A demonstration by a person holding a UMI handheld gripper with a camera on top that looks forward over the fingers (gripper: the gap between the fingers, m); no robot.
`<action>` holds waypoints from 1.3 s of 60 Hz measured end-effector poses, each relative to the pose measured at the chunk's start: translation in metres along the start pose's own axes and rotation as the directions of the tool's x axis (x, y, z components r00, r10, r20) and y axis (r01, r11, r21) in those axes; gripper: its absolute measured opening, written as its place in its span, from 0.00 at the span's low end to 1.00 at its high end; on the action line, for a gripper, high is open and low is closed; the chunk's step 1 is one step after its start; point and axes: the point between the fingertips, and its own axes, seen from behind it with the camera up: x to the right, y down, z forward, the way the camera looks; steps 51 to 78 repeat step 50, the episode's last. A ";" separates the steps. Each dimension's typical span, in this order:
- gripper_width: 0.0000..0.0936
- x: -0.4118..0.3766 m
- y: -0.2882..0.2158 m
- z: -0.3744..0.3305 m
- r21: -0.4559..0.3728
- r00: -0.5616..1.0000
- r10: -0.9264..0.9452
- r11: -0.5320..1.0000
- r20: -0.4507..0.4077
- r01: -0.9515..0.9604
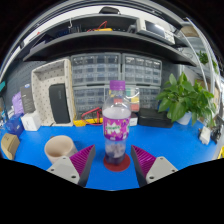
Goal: Pour water
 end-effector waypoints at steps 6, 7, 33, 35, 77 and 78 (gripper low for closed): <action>0.75 -0.009 0.010 -0.039 -0.035 1.000 0.013 0.999 -0.009 -0.014; 0.75 -0.011 0.010 -0.046 -0.040 1.000 0.014 0.999 -0.007 -0.014; 0.76 -0.080 -0.055 -0.173 0.034 0.996 -0.012 0.999 0.084 0.009; 0.76 -0.081 -0.059 -0.179 0.046 0.996 -0.020 0.999 0.086 0.016; 0.76 -0.091 -0.063 -0.198 0.077 0.995 -0.047 0.996 0.089 0.040; 0.76 -0.091 -0.063 -0.198 0.077 0.995 -0.047 0.996 0.089 0.040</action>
